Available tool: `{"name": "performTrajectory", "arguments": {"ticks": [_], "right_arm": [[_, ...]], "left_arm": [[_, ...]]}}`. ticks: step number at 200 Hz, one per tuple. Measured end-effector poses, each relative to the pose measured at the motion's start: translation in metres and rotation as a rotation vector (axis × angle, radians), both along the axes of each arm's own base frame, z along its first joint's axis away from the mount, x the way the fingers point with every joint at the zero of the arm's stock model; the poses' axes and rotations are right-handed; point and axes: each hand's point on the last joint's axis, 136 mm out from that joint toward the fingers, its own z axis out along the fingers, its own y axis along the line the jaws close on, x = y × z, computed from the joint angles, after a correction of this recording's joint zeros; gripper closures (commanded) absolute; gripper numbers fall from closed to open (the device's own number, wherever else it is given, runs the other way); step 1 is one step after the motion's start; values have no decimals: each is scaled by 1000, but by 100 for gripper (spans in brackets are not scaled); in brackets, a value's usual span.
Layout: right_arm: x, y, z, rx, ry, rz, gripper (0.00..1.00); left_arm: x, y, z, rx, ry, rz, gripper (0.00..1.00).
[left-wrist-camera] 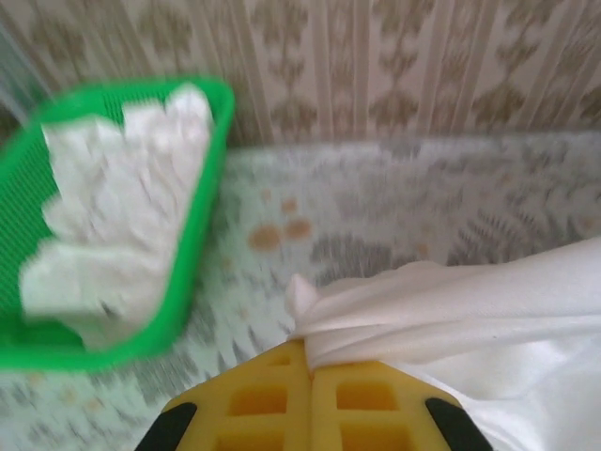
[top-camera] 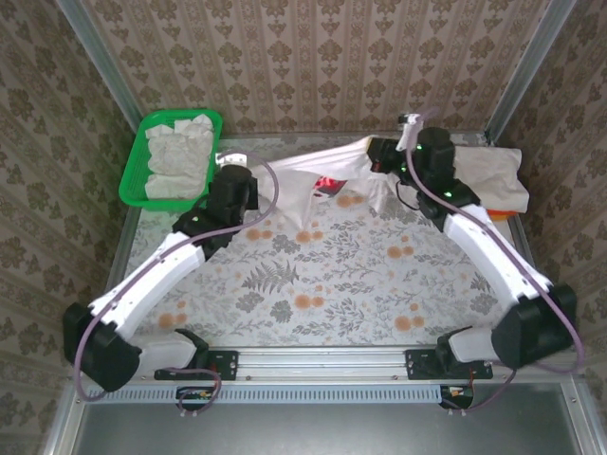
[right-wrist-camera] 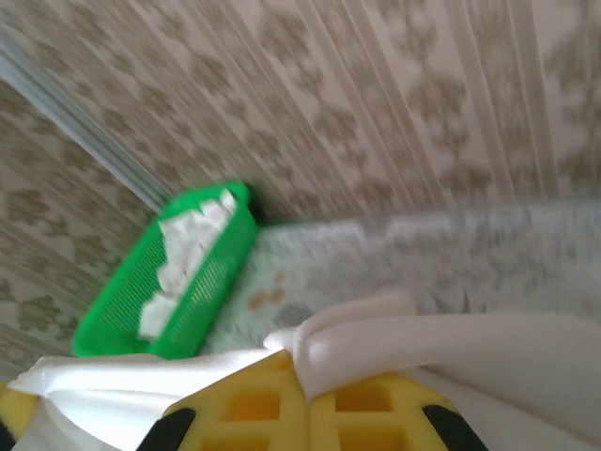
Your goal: Fold and stack the t-shirts
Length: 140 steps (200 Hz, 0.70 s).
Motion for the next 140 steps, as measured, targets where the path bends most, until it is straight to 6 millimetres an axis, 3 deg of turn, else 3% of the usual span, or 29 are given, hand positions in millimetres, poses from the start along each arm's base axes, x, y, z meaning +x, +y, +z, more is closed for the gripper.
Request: {"name": "performTrajectory", "arguments": {"ticks": [27, 42, 57, 72, 92, 140], "right_arm": [[-45, -13, 77, -22, -195, 4, 100], [-64, -18, 104, -28, -265, 5, 100], [-75, -20, 117, -35, -295, 7, 100], [-75, -20, 118, -49, -296, 7, 100], [-64, -18, 107, -79, -263, 7, 100], [9, -10, 65, -139, -128, 6, 100]], "left_arm": [[-13, 6, 64, 38, -160, -53, 100], [-20, 8, 92, 48, -225, -78, 100], [-24, 8, 117, 55, -274, -97, 100], [-25, 7, 132, 62, -305, -109, 100], [-17, 8, 139, 74, -312, -108, 100], [40, 20, 124, 95, -237, -85, 100]]}}
